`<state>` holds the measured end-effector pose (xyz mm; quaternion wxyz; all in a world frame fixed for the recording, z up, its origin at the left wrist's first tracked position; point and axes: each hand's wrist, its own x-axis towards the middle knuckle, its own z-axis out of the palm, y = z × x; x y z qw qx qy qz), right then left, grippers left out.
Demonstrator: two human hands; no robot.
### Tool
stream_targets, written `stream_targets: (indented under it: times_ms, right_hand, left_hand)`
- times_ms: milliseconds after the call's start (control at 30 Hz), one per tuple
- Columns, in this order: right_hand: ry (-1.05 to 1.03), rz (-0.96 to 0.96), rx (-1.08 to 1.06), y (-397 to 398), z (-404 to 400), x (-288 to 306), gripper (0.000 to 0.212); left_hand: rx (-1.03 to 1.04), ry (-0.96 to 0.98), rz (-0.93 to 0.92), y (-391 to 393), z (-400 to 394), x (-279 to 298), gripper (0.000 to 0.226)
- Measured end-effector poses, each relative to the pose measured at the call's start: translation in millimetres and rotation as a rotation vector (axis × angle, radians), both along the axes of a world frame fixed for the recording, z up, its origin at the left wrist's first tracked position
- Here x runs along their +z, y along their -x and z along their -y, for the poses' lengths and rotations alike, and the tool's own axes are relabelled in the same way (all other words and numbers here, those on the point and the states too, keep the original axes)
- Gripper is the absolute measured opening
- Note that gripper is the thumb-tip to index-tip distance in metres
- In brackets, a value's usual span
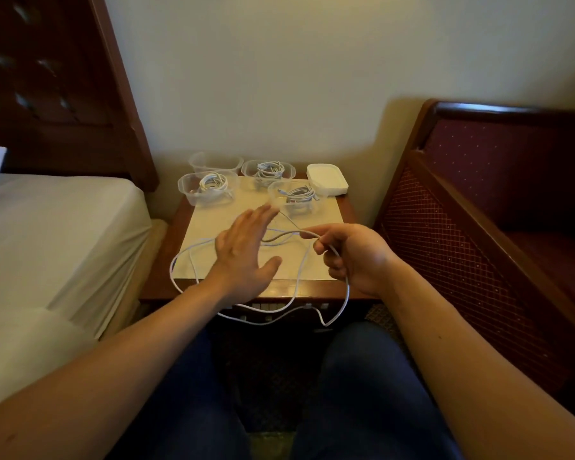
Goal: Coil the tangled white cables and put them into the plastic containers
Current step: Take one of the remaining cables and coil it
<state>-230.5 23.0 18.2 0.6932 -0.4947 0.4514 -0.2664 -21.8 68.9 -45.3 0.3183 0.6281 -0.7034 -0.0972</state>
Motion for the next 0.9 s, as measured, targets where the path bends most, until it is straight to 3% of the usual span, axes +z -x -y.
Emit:
stream_targets:
  times_ms: [133,200,267,333,400,500,567,633,733,800,900]
  right_hand:
    - [0.05,0.17,0.111,5.1,-3.7,-1.6,0.036]
    - [0.047,0.153,0.097,4.5,-1.4,-8.8,0.038]
    - [0.126,-0.033,0.079,-1.0,2.7,-26.4,0.038]
    - [0.324,-0.292,0.148,-9.5,4.4,-49.1,0.036]
    - [0.547,-0.583,0.381,-18.0,8.0,-72.0,0.04]
    - [0.74,-1.001,0.667,-25.2,14.4,-93.0,0.043]
    - [0.795,-1.09,0.675,-23.3,17.9,-97.7,0.038]
    - [0.775,-1.104,0.545,-19.3,23.3,-99.4,0.037]
    - [0.683,-1.183,0.251,-12.1,33.5,-99.1,0.054]
    - [0.618,-1.251,0.099,-8.8,39.8,-97.2,0.054]
    - [0.506,-1.306,-0.057,-10.3,40.7,-91.7,0.047]
  left_hand:
    - [0.019,-0.009,0.077,-2.1,17.6,9.7,0.024]
    - [0.085,0.022,-0.198,-9.9,18.1,19.3,0.025]
    - [0.169,0.021,-0.483,-17.9,15.3,24.4,0.027]
    - [0.214,0.039,-0.571,-28.5,12.0,22.4,0.03]
    - [0.22,0.054,-0.605,-40.9,8.4,14.6,0.03]
    - [0.227,0.025,-0.489,-61.8,-0.6,4.6,0.029]
    - [0.235,0.022,-0.355,-73.2,-8.5,4.3,0.026]
    - [0.288,0.024,-0.194,-83.3,-14.1,4.9,0.026]
    - [0.359,0.025,0.01,-94.2,-16.0,2.9,0.023]
    - [0.363,-0.076,0.128,-100.4,-12.7,-3.1,0.029]
    - [0.347,-0.201,0.156,-105.5,-5.4,-13.6,0.038]
